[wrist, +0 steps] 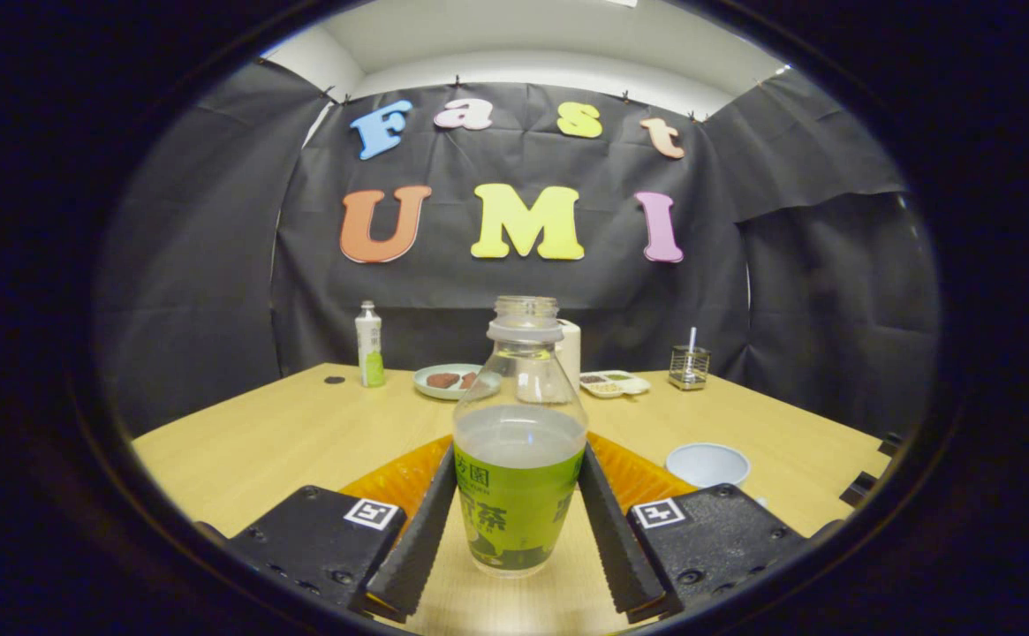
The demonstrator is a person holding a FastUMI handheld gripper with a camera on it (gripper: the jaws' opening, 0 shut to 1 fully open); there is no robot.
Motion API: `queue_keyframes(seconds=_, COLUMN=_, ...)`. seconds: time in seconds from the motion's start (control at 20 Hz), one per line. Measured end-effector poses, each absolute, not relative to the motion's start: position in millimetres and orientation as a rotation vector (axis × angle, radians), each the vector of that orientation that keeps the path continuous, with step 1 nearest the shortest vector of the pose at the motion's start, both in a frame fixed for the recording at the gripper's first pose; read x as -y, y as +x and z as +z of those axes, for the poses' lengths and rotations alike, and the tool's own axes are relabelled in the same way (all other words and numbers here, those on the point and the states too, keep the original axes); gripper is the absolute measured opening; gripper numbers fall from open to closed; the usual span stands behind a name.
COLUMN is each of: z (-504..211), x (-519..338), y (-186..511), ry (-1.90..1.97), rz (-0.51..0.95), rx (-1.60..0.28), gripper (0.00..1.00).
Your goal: Take the bottle from table, then pour the juice into the cup, finally place the bottle on the coaster
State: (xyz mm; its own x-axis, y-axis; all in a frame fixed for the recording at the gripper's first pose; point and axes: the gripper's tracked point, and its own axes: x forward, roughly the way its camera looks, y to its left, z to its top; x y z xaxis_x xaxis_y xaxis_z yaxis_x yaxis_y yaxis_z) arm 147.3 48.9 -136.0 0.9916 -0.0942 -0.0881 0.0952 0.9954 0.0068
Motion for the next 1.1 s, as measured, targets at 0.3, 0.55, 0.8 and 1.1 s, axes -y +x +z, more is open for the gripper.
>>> queue_keyframes(seconds=0.3, z=-87, x=-64, y=134, ry=0.067, rz=-0.054, rx=-0.051, gripper=0.82)
queue_keyframes(seconds=0.55, z=-54, x=-75, y=129, ry=0.186, rz=-0.008, rx=-0.032, gripper=0.81)
queue_keyframes(seconds=0.8, z=-35, x=-79, y=130, ry=0.345, rz=0.058, rx=-0.04, gripper=0.81)
queue_keyframes(seconds=1.1, z=-25, x=-64, y=130, ry=0.59, rz=0.119, rx=-0.043, gripper=0.81)
